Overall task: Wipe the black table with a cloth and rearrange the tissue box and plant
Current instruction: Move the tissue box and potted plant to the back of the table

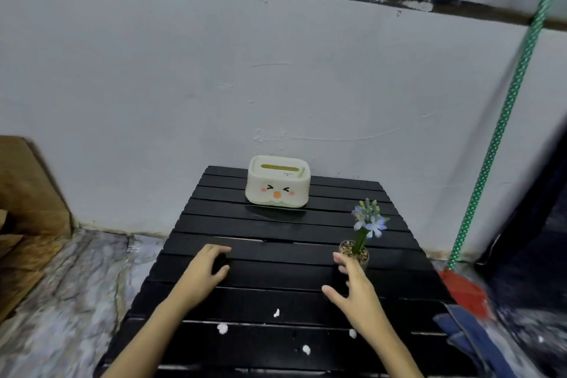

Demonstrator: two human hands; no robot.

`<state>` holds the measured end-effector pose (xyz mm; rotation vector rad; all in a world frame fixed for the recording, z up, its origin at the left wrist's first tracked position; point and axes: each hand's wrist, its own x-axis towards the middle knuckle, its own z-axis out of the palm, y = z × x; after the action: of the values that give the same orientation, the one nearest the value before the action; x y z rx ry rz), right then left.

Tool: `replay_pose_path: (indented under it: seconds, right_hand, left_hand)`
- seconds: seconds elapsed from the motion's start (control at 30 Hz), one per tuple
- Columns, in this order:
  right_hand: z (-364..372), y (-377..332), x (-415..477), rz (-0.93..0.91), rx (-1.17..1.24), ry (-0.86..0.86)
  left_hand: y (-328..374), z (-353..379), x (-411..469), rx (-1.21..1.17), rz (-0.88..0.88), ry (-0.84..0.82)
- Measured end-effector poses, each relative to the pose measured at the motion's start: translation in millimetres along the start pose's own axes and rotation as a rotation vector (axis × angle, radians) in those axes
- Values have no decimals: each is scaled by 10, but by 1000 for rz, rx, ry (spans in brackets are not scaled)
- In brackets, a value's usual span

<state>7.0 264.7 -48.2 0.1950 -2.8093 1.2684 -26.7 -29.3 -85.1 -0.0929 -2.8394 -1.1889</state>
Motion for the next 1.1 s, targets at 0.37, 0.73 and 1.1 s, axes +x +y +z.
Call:
replay_pose_path:
  seconds: [0.37,0.73,1.1]
  right_hand:
    - [-257,327,188,171,-57,179]
    - [-121,393,486,159,-70,208]
    - [-210,313,1140,139,-45,211]
  left_hand:
    - [-42,70,-102,50,41,79]
    - [-40,70,-93,60,31,73]
    - [-44,85,-71,66,30,78]
